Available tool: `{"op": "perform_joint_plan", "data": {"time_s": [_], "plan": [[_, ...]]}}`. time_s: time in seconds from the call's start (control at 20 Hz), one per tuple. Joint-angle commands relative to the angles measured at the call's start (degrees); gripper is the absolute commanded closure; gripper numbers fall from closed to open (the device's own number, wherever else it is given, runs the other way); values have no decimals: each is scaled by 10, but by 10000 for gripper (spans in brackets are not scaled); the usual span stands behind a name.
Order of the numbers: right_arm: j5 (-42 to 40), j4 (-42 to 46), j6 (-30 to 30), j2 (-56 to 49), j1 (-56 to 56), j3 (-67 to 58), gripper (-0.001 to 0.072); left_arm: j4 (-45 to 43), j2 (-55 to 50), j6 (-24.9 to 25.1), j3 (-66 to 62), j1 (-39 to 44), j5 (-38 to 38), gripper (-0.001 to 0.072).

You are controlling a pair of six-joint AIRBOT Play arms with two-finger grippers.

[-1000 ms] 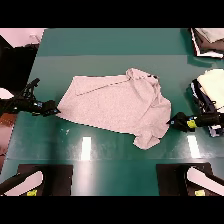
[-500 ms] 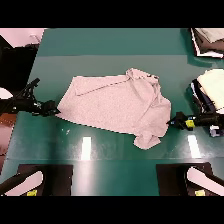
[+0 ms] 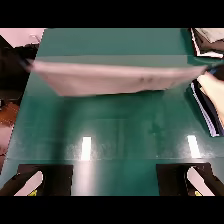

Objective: Fold the shirts.

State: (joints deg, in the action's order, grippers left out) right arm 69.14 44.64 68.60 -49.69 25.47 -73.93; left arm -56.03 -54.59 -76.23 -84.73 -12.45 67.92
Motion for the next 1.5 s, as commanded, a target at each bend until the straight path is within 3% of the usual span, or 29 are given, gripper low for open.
{"op": "perform_joint_plan", "data": {"time_s": [0.0,0.25,0.55,0.75,0.9,1.0,1.1,1.2,1.45], "plan": [[-9,6,23,24,10,-217,698,-2,38,-12,-193,0,0,686],[4,6,45,23,61,-415,698,3,45,-49,-401,0,28,686],[81,12,72,23,113,-483,699,17,85,-59,-394,0,68,687],[125,21,82,7,119,-395,700,2,78,-64,-237,0,93,687],[201,30,100,-68,96,-337,700,3,41,-63,-79,0,121,687],[222,106,113,-127,28,-294,700,3,-1,-63,14,0,125,687],[233,206,134,-194,-50,-250,700,7,-54,-62,82,0,104,687],[224,251,146,-267,-105,-217,700,8,-118,-58,113,0,75,686],[54,259,171,-414,-164,-199,700,72,-258,5,114,0,-95,686]]}}
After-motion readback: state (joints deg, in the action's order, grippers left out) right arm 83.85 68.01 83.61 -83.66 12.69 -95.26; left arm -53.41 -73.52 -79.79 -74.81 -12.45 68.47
